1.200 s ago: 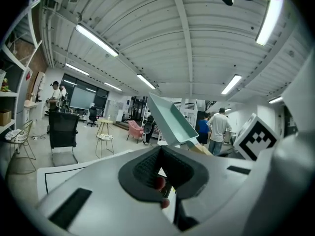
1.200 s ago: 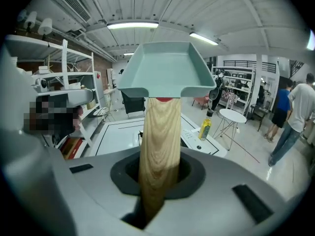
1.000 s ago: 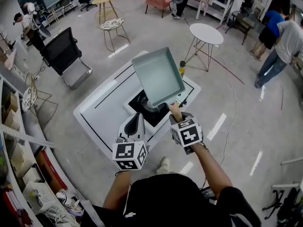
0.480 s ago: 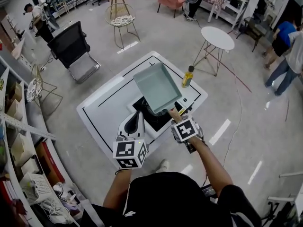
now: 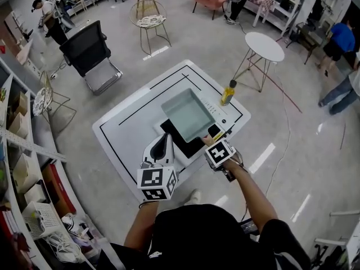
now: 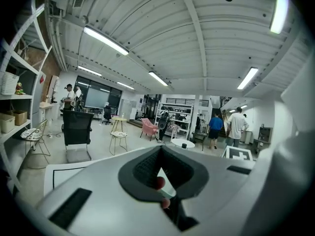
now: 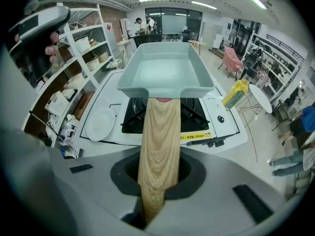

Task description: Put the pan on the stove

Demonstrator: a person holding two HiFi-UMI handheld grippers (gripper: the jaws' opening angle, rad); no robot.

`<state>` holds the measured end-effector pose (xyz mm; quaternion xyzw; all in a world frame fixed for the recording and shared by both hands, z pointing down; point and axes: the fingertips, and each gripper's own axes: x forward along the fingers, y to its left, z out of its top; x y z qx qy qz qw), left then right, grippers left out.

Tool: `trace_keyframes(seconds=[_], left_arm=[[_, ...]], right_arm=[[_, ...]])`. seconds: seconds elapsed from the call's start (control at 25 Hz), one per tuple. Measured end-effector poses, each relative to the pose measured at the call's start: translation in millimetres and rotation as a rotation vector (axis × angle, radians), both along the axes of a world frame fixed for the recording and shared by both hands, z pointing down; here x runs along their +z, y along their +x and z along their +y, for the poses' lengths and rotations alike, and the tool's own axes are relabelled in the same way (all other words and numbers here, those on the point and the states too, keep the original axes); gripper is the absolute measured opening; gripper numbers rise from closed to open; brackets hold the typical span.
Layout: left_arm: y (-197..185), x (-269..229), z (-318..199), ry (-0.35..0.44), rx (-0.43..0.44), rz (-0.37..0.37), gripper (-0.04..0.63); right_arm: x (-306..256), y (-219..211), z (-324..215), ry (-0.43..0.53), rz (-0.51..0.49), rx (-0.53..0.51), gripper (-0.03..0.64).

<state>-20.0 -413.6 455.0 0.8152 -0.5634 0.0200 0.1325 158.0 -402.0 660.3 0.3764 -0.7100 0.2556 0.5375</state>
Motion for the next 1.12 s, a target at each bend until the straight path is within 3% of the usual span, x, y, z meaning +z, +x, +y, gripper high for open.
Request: trace_keyframes(seconds=[0.2,1.12], left_arm=[[-5,-1,-2,0.015,-0.021,-0.032,0.005],[-11,6,-4,-0.007,-0.035,-0.021,0.005]], right_arm=[[14,2,-1,-0.019,0.040,-0.029,0.029],[27,10,-4,-0.073,0.076,-0.039,0.032]])
